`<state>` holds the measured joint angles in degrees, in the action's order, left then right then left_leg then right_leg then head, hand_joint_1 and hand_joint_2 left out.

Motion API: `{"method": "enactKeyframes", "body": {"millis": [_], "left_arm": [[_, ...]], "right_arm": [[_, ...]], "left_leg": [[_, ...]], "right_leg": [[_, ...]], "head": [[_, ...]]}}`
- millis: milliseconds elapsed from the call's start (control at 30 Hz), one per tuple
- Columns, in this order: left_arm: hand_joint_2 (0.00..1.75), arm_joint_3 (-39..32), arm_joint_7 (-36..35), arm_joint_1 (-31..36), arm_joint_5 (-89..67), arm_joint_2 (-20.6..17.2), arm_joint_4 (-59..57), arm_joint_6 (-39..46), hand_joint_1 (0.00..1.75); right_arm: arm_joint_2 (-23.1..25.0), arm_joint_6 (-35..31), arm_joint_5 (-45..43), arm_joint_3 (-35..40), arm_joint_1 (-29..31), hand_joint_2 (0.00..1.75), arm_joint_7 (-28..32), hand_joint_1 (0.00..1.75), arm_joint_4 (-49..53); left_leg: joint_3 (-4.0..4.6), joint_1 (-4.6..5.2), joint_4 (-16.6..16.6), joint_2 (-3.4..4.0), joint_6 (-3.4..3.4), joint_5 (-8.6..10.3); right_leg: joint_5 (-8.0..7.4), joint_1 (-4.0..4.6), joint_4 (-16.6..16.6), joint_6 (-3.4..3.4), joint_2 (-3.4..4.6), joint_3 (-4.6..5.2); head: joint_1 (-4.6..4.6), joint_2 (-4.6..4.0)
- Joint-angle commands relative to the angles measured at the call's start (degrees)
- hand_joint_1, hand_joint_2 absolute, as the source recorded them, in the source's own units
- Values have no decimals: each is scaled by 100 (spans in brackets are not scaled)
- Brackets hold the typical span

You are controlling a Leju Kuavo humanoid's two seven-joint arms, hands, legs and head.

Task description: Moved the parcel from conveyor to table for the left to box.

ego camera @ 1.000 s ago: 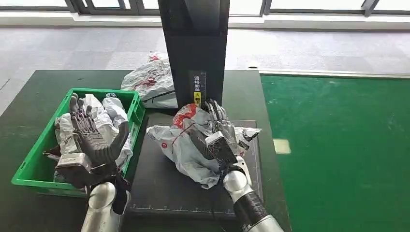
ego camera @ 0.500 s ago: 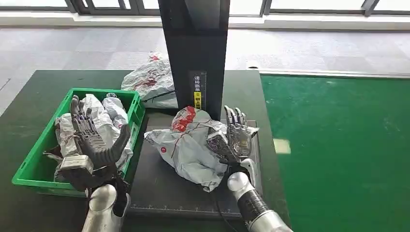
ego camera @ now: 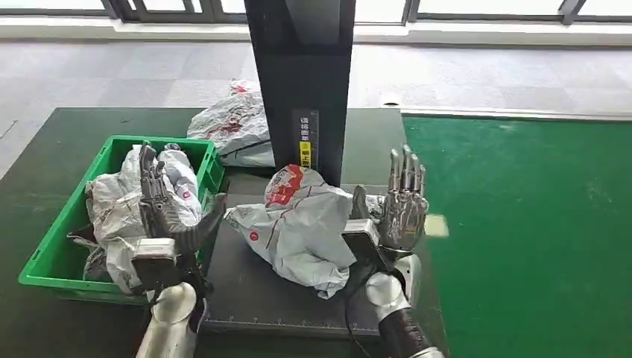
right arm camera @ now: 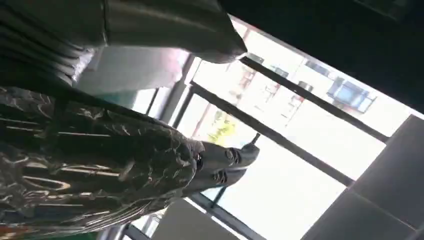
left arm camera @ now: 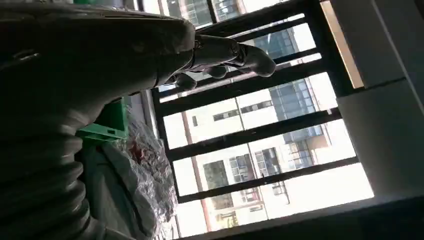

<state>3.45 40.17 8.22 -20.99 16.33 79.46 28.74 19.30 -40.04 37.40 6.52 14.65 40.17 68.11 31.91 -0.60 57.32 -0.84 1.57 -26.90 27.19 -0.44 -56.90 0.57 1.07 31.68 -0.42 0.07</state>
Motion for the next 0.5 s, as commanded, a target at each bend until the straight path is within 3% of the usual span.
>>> {"method": "enactKeyframes", "body": {"millis": [33,67,133,200,300,367,500], "left_arm": [[175,759,-17,615,-860,-69,-1466,-38,0],[175,790,-48,632,-1126,-16,-1601,-64,0],[175,1020,-1092,866,-2501,-77,-2198,-454,0],[175,1011,-1437,1066,-2940,-21,-2768,-687,0],[175,940,-1631,1343,-3447,28,-3624,-632,0],[175,981,-1821,1412,-3771,42,-3914,-624,0],[175,1077,-1928,1550,-4095,162,-4292,-759,0]], "right_arm": [[70,4,12,-792,-868,0,-17,0,2968],[70,4,9,-886,-907,0,-17,0,3201],[70,4,-70,-1179,-983,0,-17,0,3789],[70,4,-127,-1288,-1071,0,-17,0,4034],[70,4,-252,-1488,-1084,0,-17,0,4050],[70,4,-313,-1584,-1057,0,-17,0,4042],[70,4,-318,-1667,-1018,0,-17,0,3974]], "left_leg": [[-7,7,-12,-39,-9,7],[-5,10,-10,-23,-7,4],[-5,11,-10,-13,-10,3],[-5,17,-9,-29,-10,7],[-13,16,-20,-56,-22,17],[-14,14,-9,-7,-19,5],[-14,14,-9,3,-18,5]], "right_leg": [[7,-3,13,-6,-56,-25],[5,-3,8,-6,-41,-19],[3,-7,8,-10,-32,-15],[5,-10,9,-11,-49,-14],[5,-14,28,-16,-77,-38],[0,-13,16,-16,-24,-23],[-2,-11,15,-20,-16,-18]], "head": [[2,0],[-2,0],[0,0],[-2,0],[0,0],[-2,0],[0,0]]}}
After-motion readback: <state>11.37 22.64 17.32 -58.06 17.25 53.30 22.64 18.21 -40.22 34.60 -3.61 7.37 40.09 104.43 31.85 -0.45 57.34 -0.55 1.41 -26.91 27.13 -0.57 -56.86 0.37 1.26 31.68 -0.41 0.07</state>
